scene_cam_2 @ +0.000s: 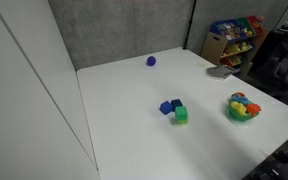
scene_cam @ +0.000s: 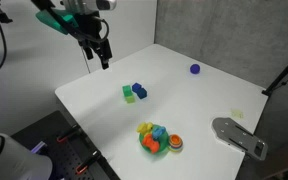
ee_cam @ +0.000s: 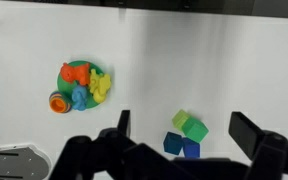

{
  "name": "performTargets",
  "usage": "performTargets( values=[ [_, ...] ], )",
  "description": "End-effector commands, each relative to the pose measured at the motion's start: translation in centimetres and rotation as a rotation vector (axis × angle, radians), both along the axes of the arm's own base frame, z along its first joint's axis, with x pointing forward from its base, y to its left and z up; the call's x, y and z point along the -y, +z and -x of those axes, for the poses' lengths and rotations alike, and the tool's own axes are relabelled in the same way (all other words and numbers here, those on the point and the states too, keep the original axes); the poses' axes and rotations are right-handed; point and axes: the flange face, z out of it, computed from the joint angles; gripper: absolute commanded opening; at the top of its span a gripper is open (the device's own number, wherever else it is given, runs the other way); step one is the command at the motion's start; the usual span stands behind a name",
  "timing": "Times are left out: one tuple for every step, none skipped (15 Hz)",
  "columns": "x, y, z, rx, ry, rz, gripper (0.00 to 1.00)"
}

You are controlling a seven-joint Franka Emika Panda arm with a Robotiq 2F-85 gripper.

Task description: Pick up the light blue toy from the green bowl and put it on the table

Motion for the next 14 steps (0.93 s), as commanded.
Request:
performTargets(
  values=[
    [0.0, 0.1, 0.0, -0.001, 0.0, 0.0, 1.0],
    [0.0, 0.1, 0.0, -0.001, 0.0, 0.0, 1.0],
    [0.0, 0.1, 0.0, -0.001, 0.0, 0.0, 1.0],
    [0.0, 0.1, 0.0, -0.001, 0.0, 0.0, 1.0],
    [0.0, 0.1, 0.0, -0.001, 0.0, 0.0, 1.0],
    [0.0, 0.1, 0.0, -0.001, 0.0, 0.0, 1.0],
    [0.0, 0.1, 0.0, -0.001, 0.0, 0.0, 1.0],
    [0.0, 0.1, 0.0, -0.001, 0.0, 0.0, 1.0],
    [-0.1, 0.1, -0.3, 0.001, 0.0, 0.001, 1.0],
    [-0.1, 0.2, -0.7, 0.005, -0.003, 0.002, 1.0],
    [-0.1, 0.2, -1.1, 0.007, -0.004, -0.002, 1.0],
    [-0.1, 0.3, -1.6, 0.011, -0.008, 0.0, 1.0],
    [-0.1, 0.3, -2.0, 0.016, -0.011, 0.001, 1.0],
    [0.1, 0.3, -2.5, 0.023, -0.015, 0.0, 1.0]
  ],
)
